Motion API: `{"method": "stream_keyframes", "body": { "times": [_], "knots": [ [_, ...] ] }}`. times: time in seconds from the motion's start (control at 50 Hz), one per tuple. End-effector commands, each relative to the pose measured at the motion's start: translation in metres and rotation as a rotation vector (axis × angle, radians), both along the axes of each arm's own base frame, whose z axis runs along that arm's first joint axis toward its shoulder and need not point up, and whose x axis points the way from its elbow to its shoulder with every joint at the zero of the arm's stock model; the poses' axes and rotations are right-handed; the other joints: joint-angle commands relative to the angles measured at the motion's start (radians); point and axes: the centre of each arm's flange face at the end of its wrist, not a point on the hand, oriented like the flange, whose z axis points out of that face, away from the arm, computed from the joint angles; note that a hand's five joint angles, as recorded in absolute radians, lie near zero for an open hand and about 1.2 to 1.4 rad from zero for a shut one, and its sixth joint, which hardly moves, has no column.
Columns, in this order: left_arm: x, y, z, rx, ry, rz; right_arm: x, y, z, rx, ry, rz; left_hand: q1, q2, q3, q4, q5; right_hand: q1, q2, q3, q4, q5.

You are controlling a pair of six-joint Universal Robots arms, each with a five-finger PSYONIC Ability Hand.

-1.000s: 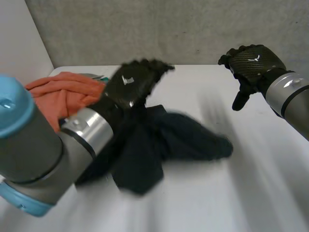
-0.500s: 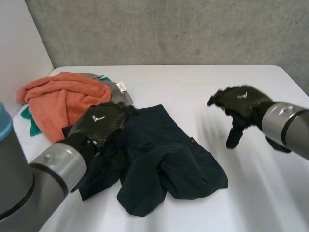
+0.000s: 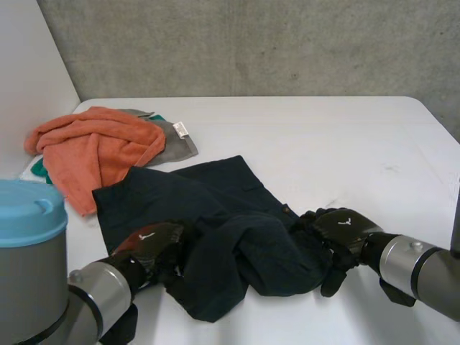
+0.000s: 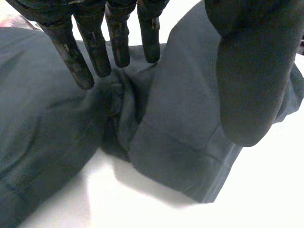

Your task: Fold the laundry.

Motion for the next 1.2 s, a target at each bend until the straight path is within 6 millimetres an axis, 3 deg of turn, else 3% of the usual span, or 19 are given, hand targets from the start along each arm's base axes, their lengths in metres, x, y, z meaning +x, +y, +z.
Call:
{"method": "stream_keyframes", "body": {
  "times": [0.02,0.12,0.18,0.24,0.26,0.28,0.3,0.36,0.42,0.48,0.6,0.74,0.86,1.02,1.12,1.16,1.2],
  "knots": [
    [-0.020,-0.001,-0.009,0.018,-0.006,-0.057,0.002,-0.002,-0.011,0.010,-0.028,-0.023,0.067,0.065,0.065,0.062,0.062,0.051,0.028,0.037,0.016,0.013],
    [-0.029,-0.002,-0.022,0.045,-0.029,-0.080,0.007,0.001,-0.023,0.032,-0.028,-0.005,0.193,0.191,0.191,0.188,0.188,0.177,0.154,0.162,0.141,0.139],
    [-0.035,-0.002,-0.030,0.059,-0.039,-0.092,0.012,0.002,-0.026,0.023,-0.029,0.011,0.390,0.387,0.387,0.385,0.385,0.303,0.280,0.289,0.268,0.265],
    [-0.039,-0.007,-0.034,0.042,-0.033,-0.087,0.014,0.001,-0.030,0.009,-0.027,0.013,0.698,0.695,0.695,0.692,0.692,0.582,0.558,0.567,0.546,0.544],
    [-0.040,-0.009,-0.032,0.028,-0.026,-0.082,0.014,-0.001,-0.030,0.002,-0.026,0.010,0.803,0.801,0.801,0.798,0.798,0.734,0.711,0.719,0.698,0.696],
    [-0.040,-0.011,-0.031,0.016,-0.021,-0.075,0.014,-0.003,-0.030,-0.009,-0.021,0.001,0.900,0.898,0.898,0.895,0.895,1.064,1.040,1.049,1.028,1.026],
    [-0.042,-0.014,-0.029,-0.012,-0.013,-0.067,0.013,-0.005,-0.029,-0.016,-0.020,-0.005,1.029,1.026,1.027,1.024,1.024,1.183,1.160,1.169,1.148,1.145],
    [-0.043,-0.019,-0.021,-0.057,-0.010,-0.056,0.011,-0.012,-0.024,-0.045,-0.002,-0.041,1.042,1.039,1.039,1.037,1.037,1.198,1.175,1.184,1.163,1.160],
    [-0.045,-0.025,0.007,-0.132,0.041,-0.049,0.008,-0.020,-0.021,-0.074,0.017,-0.068,1.042,1.039,1.039,1.037,1.037,1.198,1.175,1.184,1.163,1.160],
    [-0.043,-0.026,0.037,-0.216,0.056,-0.062,0.007,-0.030,-0.004,-0.145,0.023,-0.095,1.042,1.039,1.039,1.037,1.037,1.198,1.175,1.184,1.163,1.160],
    [-0.022,-0.039,0.096,-0.445,-0.082,-0.084,0.005,-0.032,0.074,-0.420,0.067,-0.057,1.042,1.039,1.039,1.037,1.037,1.198,1.175,1.184,1.163,1.160],
    [-0.018,-0.042,0.119,-0.617,-0.297,-0.184,-0.004,-0.028,0.141,-0.640,0.138,-0.043,1.022,1.019,1.019,1.016,1.016,1.198,1.175,1.184,1.163,1.160],
    [-0.021,-0.056,0.129,-0.740,-0.413,-0.213,-0.002,-0.027,0.151,-0.628,0.151,-0.027,1.001,0.998,0.999,0.996,0.996,1.198,1.175,1.184,1.163,1.160],
    [-0.045,-0.096,0.097,-0.801,-0.530,-0.254,0.017,-0.042,0.143,-0.611,0.209,0.004,0.928,0.925,0.925,0.923,0.923,1.198,1.175,1.184,1.163,1.160],
    [-0.063,-0.129,0.089,-0.908,-0.563,-0.233,0.035,-0.064,0.130,-0.629,0.223,0.000,0.936,0.934,0.934,0.931,0.931,1.198,1.175,1.184,1.163,1.160],
    [-0.073,-0.148,0.097,-1.019,-0.546,-0.180,0.043,-0.075,0.130,-0.668,0.211,-0.012,0.945,0.943,0.943,0.940,0.940,1.198,1.175,1.184,1.163,1.160],
    [-0.080,-0.161,0.107,-1.113,-0.526,-0.130,0.055,-0.093,0.142,-0.785,0.163,-0.052,0.945,0.943,0.943,0.940,0.940,1.198,1.175,1.184,1.163,1.160]
  ]
}}
